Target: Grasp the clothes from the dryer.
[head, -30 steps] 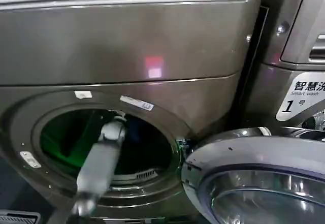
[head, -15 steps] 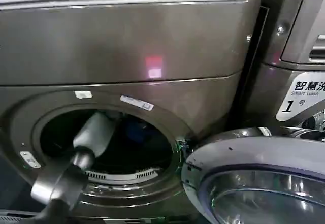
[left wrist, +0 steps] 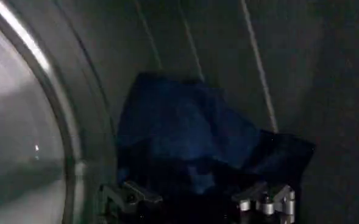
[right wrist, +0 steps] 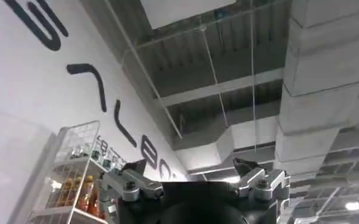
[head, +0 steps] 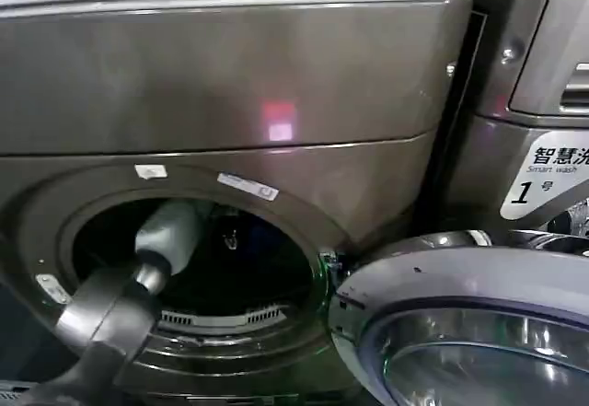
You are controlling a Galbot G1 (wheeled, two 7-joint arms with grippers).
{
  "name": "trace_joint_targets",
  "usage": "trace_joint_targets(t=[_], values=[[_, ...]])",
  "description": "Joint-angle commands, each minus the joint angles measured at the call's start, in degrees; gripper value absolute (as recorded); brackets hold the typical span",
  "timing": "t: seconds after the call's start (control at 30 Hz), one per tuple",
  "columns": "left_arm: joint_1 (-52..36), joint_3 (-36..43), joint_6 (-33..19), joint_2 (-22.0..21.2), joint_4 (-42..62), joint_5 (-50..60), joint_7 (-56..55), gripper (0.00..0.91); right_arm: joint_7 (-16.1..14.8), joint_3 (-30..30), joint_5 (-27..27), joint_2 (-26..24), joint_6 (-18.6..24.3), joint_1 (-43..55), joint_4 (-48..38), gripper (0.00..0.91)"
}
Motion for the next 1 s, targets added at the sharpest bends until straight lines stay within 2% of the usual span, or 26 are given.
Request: trace_joint_targets(t=[0.03, 0.1, 0.13, 0.17, 0.2, 0.5, 0.7, 0.9, 1.0], values=[[0.5, 1.2, 1.7, -0.5, 1.0, -2.4, -0.2, 0.907, 0.0, -0.1, 0.0, -0.1, 0.1, 0.2, 0.1, 0.907], [1.0, 1.1, 1.8, -0.7, 1.0, -3.3, 0.4, 0.907, -0.1, -0.2, -0.1, 0.2, 0.2, 0.2, 0.0, 0.907], [1.3, 1.0, 1.8, -0.8, 1.0, -4.0, 0.9, 0.444, -0.1, -0.2, -0.1, 0.3, 0.2, 0.2, 0.0, 0.907], [1.4, 0.9, 2.0, -0.8, 0.9, -4.5, 0.9, 0.057, -0.1, -0.2, -0.1, 0.3, 0.3, 0.2, -0.1, 0.907], [1.5, 0.9, 1.7, -0.8, 0.8, -4.8, 1.4, 0.0, -0.1, -0.2, -0.1, 0.3, 0.3, 0.2, -0.1, 0.907], [1.1, -0.1, -1.8, -0.2, 0.8, -9.8, 2.6, 0.0, -0.1, -1.4, -0.4, 0.5, 0.4, 1.2, -0.1, 0.907], [2.1, -7.8, -0.1, -0.7, -2.0, -17.4, -0.9, 0.0, -0.1, -1.6, -0.7, 0.4, 0.5, 1.6, -0.1, 0.907], [7.3, -16.6, 3.4, 0.6, -12.0, -26.7, -10.3, 0.0, 0.2, -1.6, -0.9, 0.4, 0.4, 1.6, -0.1, 0.907], [10.4, -19.2, 3.2, 1.2, -16.0, -31.2, -16.0, 0.0, 0.5, -1.7, -1.3, 0.5, 0.2, 1.7, -0.1, 0.907]])
